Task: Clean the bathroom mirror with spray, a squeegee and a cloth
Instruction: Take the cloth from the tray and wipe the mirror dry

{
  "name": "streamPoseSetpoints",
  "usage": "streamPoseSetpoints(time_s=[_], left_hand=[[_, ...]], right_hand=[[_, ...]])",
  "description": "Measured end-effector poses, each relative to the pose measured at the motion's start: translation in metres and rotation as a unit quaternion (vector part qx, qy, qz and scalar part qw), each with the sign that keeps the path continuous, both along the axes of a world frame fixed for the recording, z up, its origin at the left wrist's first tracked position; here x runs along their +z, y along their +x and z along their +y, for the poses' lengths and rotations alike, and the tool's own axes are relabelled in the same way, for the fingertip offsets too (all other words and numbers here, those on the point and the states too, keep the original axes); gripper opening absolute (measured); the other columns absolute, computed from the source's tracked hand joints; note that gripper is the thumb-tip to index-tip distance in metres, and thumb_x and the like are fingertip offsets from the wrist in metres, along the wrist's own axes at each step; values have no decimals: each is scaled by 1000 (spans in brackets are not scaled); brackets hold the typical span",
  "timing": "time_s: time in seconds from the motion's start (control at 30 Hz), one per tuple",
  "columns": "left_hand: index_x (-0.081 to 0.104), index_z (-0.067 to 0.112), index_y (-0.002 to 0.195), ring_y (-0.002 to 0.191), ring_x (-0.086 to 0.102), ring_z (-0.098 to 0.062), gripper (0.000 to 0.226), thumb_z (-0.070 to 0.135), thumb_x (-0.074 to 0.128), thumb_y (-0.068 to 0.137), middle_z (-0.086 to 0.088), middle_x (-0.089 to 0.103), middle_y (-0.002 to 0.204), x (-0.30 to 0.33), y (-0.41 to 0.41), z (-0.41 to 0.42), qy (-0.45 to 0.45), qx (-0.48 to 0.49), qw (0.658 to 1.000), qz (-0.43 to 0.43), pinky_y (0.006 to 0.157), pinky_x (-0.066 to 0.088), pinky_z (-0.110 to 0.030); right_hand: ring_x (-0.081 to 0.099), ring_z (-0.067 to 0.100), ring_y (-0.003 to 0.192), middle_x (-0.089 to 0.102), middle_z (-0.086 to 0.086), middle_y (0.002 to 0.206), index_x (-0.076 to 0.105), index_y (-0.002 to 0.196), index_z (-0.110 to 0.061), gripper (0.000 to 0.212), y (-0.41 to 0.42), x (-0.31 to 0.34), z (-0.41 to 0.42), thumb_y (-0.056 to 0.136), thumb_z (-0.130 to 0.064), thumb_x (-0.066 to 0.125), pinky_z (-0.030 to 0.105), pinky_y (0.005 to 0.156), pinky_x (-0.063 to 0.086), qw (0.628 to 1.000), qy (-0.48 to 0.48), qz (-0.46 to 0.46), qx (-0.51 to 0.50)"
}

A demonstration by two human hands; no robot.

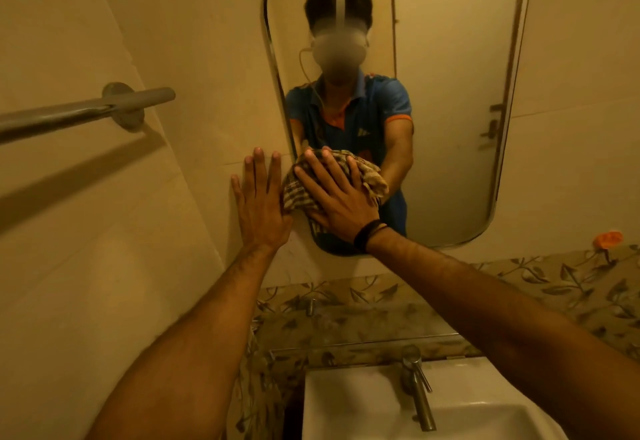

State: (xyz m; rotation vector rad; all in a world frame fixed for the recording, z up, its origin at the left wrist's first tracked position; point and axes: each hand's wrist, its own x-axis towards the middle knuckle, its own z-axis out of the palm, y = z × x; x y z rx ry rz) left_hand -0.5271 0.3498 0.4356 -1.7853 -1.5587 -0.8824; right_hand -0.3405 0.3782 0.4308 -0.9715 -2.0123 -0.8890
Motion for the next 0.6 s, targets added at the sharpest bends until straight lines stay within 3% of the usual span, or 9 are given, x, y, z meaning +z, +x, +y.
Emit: streamPoseSetpoints(time_s=[0.1,0.17,0.3,0.43,0.6], left_hand=[[-2,23,161,157,3,-32,63,47,12,105,-16,4,169,-4,1,5,16,6,1000,-6,125,7,-60],[-4,26,161,157,2,-30,59,39,15,107,-13,4,170,-6,2,8,31,-4,999,-22,124,8,-59],[-2,26,161,157,3,-30,60,35,21,107,-12,4,170,-12,7,10,48,2,998,-44,125,7,-57],[-4,25,161,157,4,-31,64,34,28,106,-13,6,170,-19,19,8,50,7,996,-69,125,7,-56],[-3,22,162,157,4,-31,69,35,35,105,-13,4,170,-52,39,-6,23,1,992,-128,126,8,-54]], right_hand=[[6,29,152,14,7,165,22,156,-23,69,7,-33,-2,98,-55,41,57,120,0,999,1,-38,9],[4,29,152,9,7,165,21,156,-23,69,13,-61,-3,98,-52,43,58,119,-3,997,-6,-73,7],[3,28,152,8,7,165,16,157,-22,82,39,-111,-13,87,-21,58,56,120,-5,982,-31,-187,-4],[19,28,148,27,6,161,35,152,-21,73,75,-124,-35,86,-13,64,54,119,14,972,-70,-226,-1],[26,33,147,27,12,160,35,152,-17,82,120,-128,-71,80,-19,75,57,116,27,954,-203,-222,-5]])
